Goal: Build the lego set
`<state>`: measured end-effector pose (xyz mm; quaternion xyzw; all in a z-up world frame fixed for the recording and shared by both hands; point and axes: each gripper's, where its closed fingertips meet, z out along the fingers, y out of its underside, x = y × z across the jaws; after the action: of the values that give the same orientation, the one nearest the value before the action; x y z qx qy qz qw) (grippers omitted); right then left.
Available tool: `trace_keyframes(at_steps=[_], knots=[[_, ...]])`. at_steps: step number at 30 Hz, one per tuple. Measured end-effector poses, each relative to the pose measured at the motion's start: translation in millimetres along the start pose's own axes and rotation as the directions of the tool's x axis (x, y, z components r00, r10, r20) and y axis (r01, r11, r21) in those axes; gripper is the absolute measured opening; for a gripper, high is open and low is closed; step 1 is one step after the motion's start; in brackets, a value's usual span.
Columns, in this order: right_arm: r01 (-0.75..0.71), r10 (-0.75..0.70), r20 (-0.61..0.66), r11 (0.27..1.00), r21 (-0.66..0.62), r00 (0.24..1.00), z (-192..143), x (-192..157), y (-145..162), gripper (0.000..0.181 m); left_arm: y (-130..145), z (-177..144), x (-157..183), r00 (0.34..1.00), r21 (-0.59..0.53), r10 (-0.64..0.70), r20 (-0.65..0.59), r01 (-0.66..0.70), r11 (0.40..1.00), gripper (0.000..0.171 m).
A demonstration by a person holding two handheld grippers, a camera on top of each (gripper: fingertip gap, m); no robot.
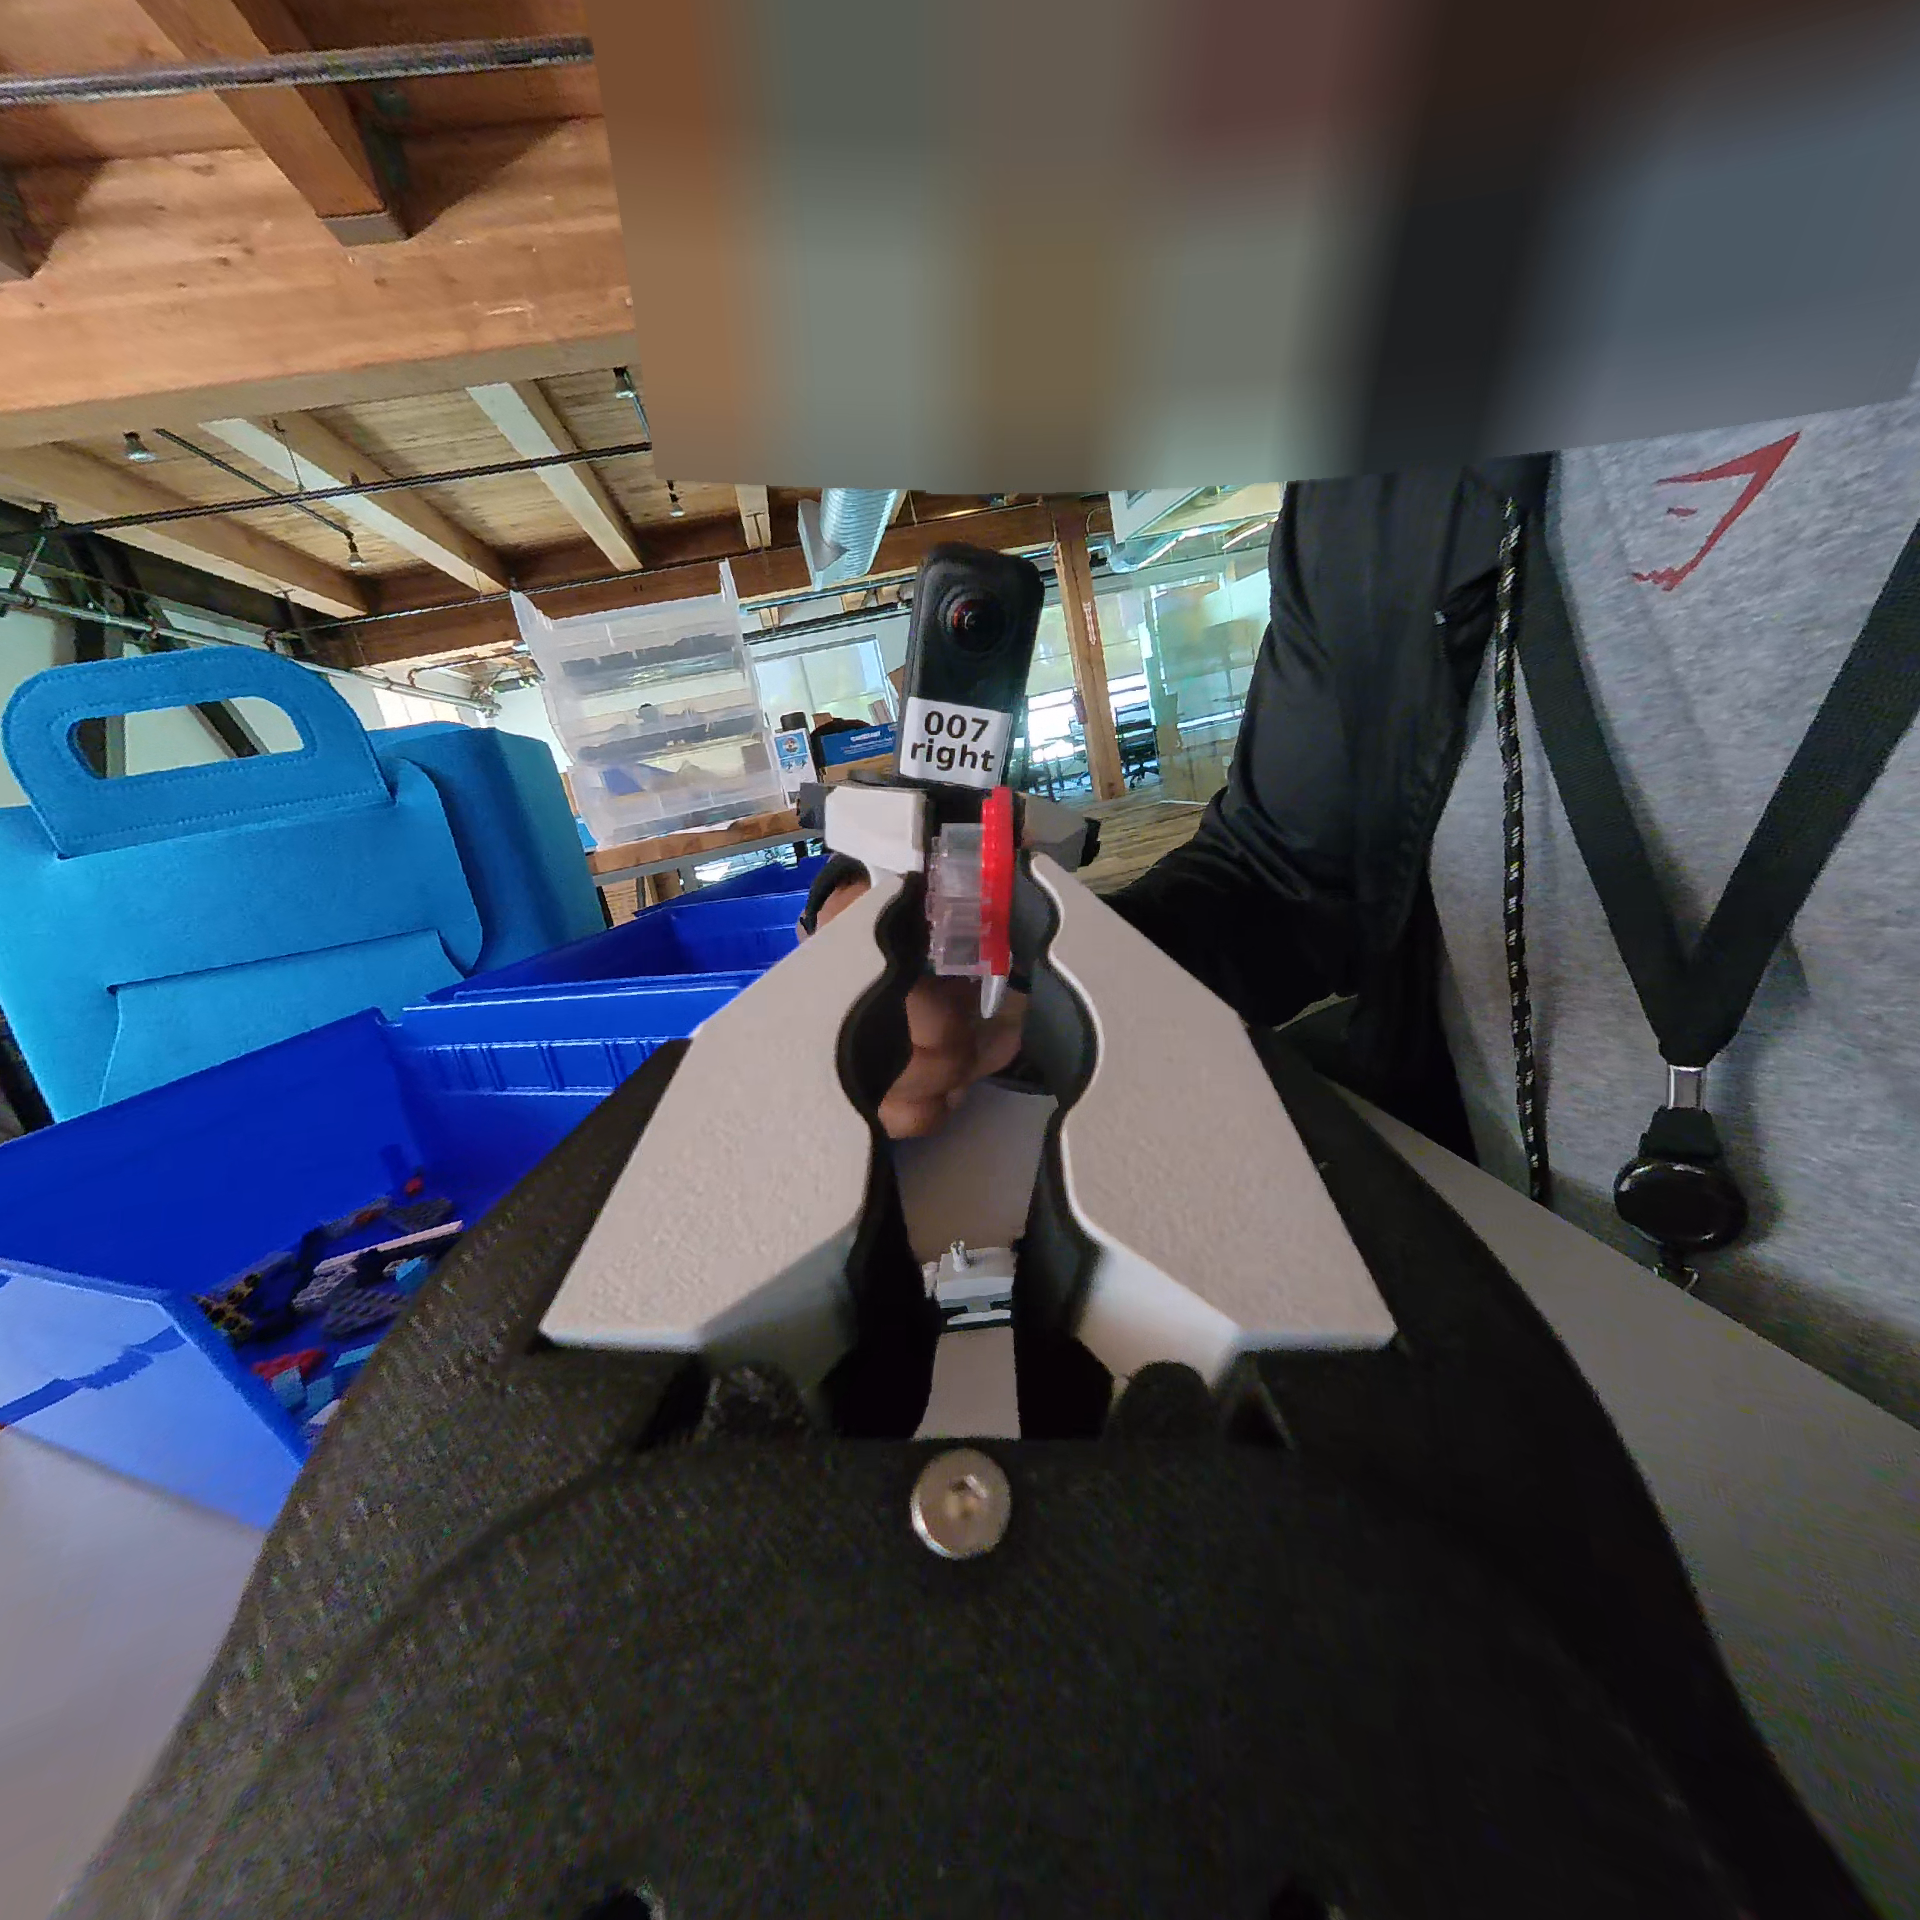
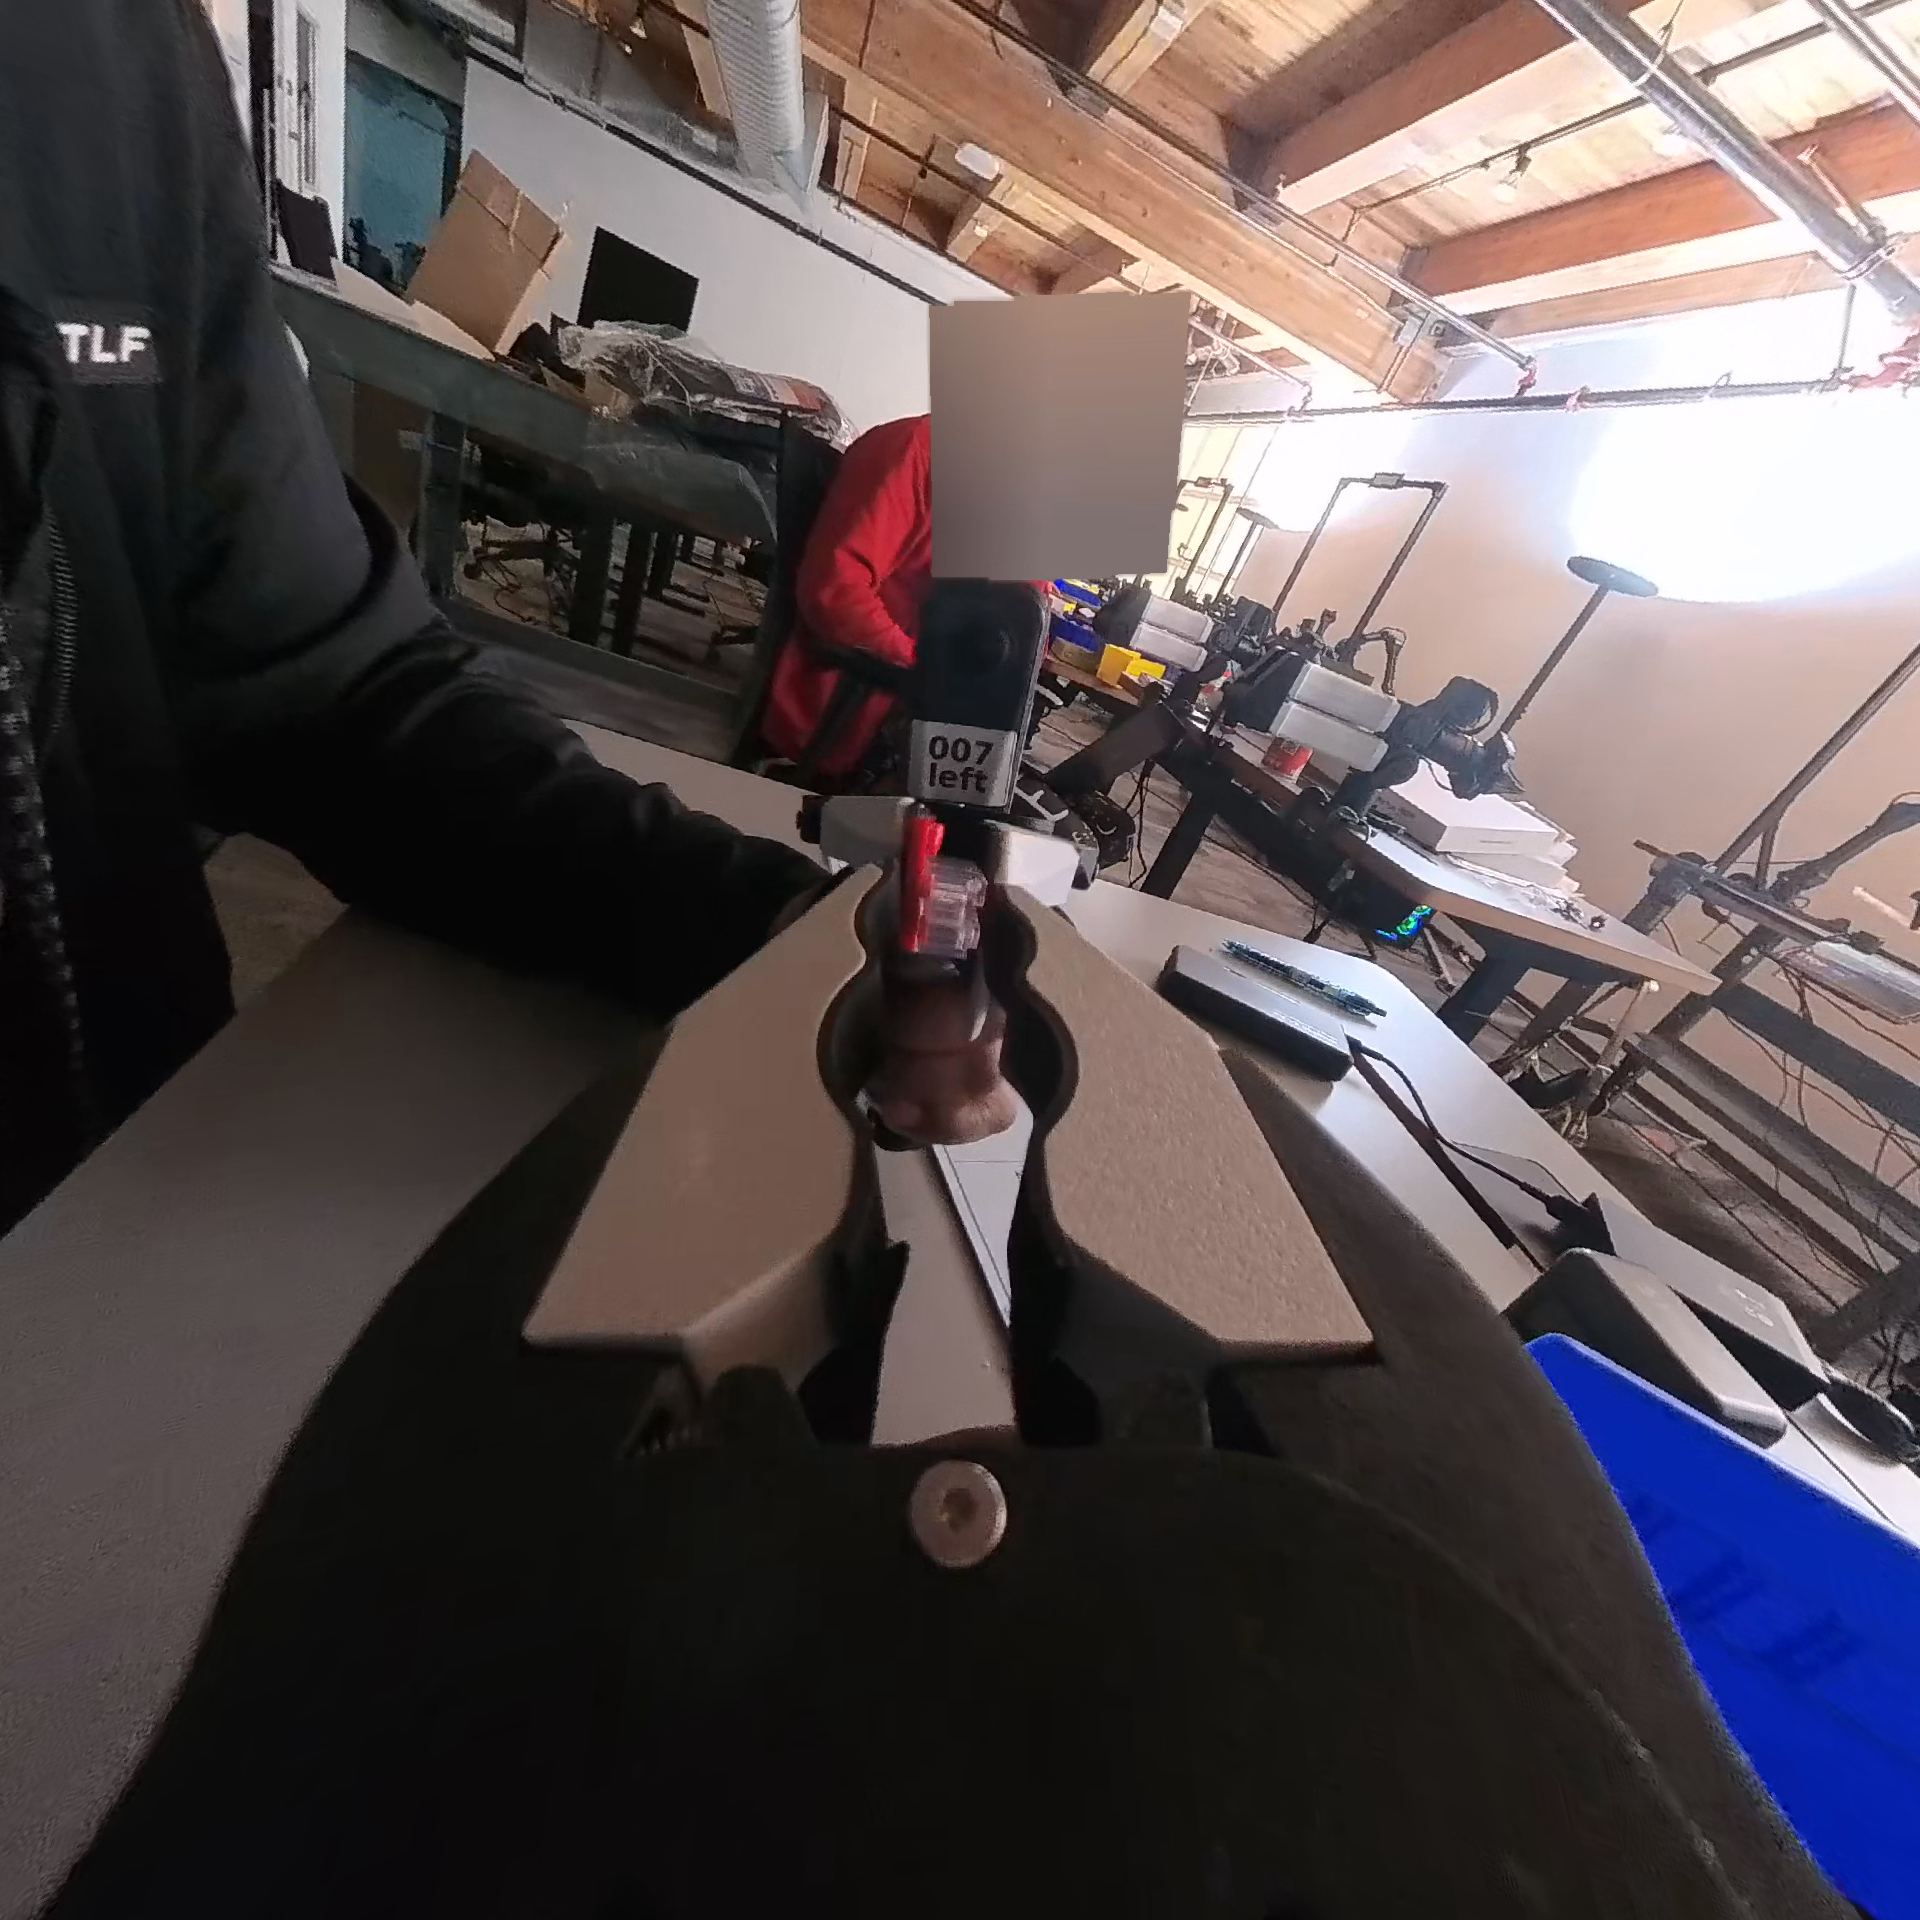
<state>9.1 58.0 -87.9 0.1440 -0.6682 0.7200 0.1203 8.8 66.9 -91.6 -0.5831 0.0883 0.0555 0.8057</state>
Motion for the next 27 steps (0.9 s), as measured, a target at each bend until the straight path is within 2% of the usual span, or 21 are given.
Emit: trace_keyframes(at_steps=[11, 18, 27], knots=[[0.029, -0.030, -0.013, 0.999, -0.036, 0.999, 1.0, 0.9, 3.1, 0.016, 1.8, -1.9, -1.4, 1.000, -0.009, -0.010, 0.004, 0.010, 1.000, 0.016], [0.028, -0.028, -0.017, 0.999, -0.015, 0.999, 0.7, -0.7, -1.0, 0.022, -1.3, -1.3, 0.3, 1.000, 0.010, -0.024, -0.008, 0.024, 1.000, 0.016], [0.025, -0.025, -0.006, 1.000, -0.001, 1.000, 0.9, -2.5, -0.9, 0.017, 1.3, -0.2, 2.0, 1.000, -0.007, -0.015, -0.013, 0.015, 1.000, 0.016]])
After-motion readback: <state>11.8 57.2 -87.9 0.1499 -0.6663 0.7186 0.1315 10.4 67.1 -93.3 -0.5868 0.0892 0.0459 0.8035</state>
